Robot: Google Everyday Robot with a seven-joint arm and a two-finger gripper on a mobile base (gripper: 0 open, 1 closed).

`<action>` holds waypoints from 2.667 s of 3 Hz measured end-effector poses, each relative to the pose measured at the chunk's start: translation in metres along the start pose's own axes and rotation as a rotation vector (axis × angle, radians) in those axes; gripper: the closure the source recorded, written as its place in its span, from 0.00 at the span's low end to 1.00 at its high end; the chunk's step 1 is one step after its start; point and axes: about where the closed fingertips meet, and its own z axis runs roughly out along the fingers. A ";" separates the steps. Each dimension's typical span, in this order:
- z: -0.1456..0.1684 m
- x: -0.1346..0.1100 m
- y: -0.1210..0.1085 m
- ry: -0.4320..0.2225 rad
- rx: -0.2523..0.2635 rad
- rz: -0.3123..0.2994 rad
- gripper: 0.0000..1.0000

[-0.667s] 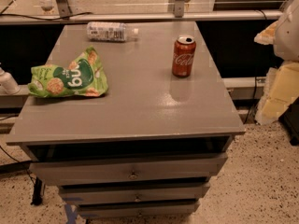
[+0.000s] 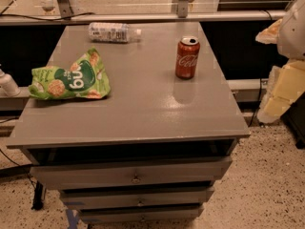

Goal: Pick coke can

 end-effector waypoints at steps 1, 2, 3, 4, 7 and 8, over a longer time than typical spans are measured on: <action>0.016 -0.011 -0.022 -0.145 -0.038 0.001 0.00; 0.040 -0.041 -0.043 -0.345 -0.094 0.024 0.00; 0.054 -0.070 -0.059 -0.505 -0.095 0.082 0.00; 0.053 -0.078 -0.067 -0.536 -0.071 0.092 0.00; 0.104 -0.096 -0.115 -0.764 -0.086 0.247 0.00; 0.130 -0.096 -0.142 -0.839 -0.068 0.281 0.00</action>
Offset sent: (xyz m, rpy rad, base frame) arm 0.1018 0.0639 -0.0196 0.6144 0.0006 0.1282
